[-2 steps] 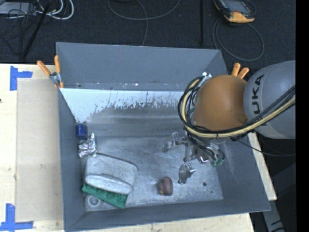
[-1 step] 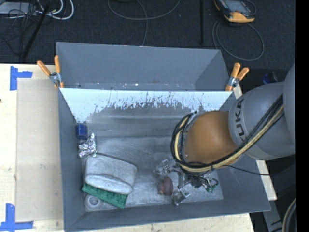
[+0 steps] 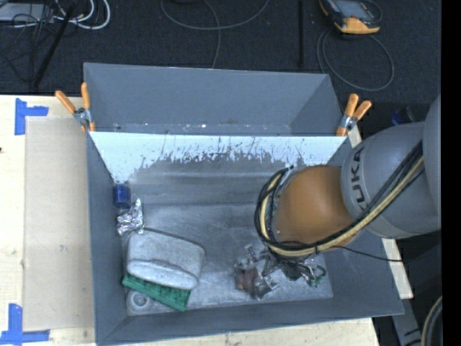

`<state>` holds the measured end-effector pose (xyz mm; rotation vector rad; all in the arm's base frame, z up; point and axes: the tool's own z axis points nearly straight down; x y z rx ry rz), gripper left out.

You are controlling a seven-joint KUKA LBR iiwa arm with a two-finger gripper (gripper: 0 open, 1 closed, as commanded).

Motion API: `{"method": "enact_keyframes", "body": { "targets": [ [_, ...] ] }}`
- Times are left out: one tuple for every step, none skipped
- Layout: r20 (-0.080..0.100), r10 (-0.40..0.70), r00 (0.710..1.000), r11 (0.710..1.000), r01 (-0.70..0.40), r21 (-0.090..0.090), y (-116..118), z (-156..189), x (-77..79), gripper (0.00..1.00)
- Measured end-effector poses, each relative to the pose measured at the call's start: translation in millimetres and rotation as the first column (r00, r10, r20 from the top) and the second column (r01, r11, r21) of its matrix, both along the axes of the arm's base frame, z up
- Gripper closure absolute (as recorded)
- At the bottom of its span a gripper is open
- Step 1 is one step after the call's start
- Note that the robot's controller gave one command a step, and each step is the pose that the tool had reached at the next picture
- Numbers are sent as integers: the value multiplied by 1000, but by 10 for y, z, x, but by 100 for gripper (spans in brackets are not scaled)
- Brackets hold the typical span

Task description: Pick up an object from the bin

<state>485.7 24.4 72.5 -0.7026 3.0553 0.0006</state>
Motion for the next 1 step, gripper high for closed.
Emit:
{"method": "enact_keyframes", "body": {
  "targets": [
    [1,192,981,981,-192,-4,-430,1611,70,100]
  ]
}}
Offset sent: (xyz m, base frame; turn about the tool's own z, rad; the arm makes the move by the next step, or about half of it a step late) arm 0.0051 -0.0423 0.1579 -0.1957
